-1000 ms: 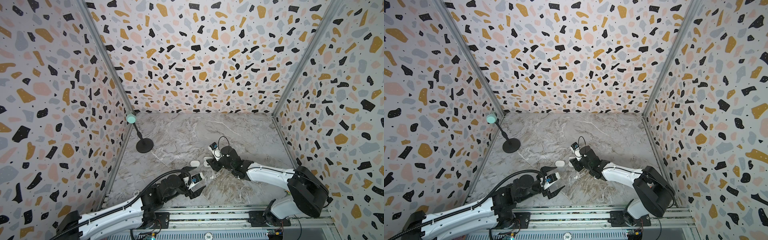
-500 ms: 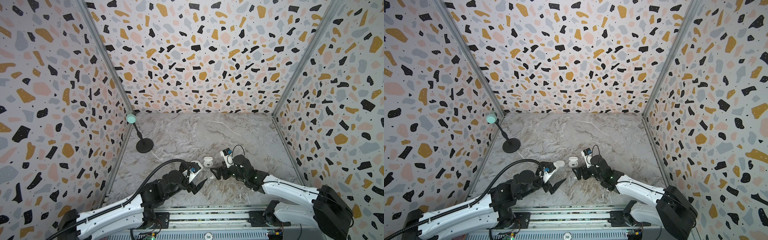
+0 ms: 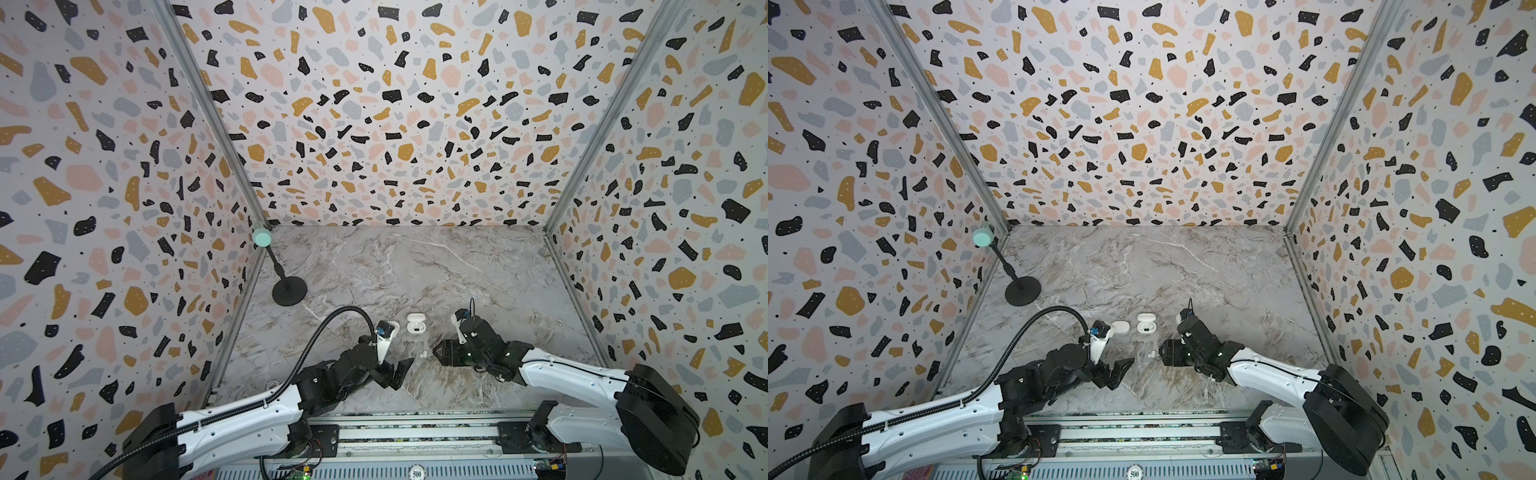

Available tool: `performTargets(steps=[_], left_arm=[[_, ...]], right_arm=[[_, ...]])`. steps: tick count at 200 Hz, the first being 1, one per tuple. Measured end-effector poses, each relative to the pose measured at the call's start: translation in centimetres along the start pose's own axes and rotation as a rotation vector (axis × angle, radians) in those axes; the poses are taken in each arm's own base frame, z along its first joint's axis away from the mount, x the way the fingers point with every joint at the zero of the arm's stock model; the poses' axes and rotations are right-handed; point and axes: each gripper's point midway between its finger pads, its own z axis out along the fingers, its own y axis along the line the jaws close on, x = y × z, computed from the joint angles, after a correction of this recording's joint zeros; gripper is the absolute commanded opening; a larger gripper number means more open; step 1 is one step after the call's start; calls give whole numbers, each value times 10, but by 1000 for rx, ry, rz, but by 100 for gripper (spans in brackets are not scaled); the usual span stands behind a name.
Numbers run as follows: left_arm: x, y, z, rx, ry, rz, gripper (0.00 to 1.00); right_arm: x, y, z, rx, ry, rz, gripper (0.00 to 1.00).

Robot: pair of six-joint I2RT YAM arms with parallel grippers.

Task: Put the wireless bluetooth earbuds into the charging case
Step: 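Lift the right gripper and swing it over the other white earbud, then lower the open right gripper down around the other white earbud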

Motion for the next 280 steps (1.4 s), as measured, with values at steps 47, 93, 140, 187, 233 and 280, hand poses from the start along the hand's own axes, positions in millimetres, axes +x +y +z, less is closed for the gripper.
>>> performTargets(steps=[47, 93, 140, 187, 233, 280], left_arm=[[19, 27, 5, -129, 0, -62, 100], [26, 42, 3, -195, -21, -77, 100], [26, 43, 5, -201, -24, -86, 100], [23, 45, 4, -214, -42, -84, 100], [30, 47, 7, -243, -19, -45, 100], [33, 49, 8, -258, -8, -27, 100]], right_arm=[[-6, 26, 6, 10, 23, -9, 61], [-2, 29, 14, 59, 52, -16, 53], [1, 25, 20, 99, 74, -19, 47], [4, 26, 26, 106, 88, -26, 45], [11, 22, 32, 124, 113, -31, 44], [13, 20, 35, 131, 120, -32, 42]])
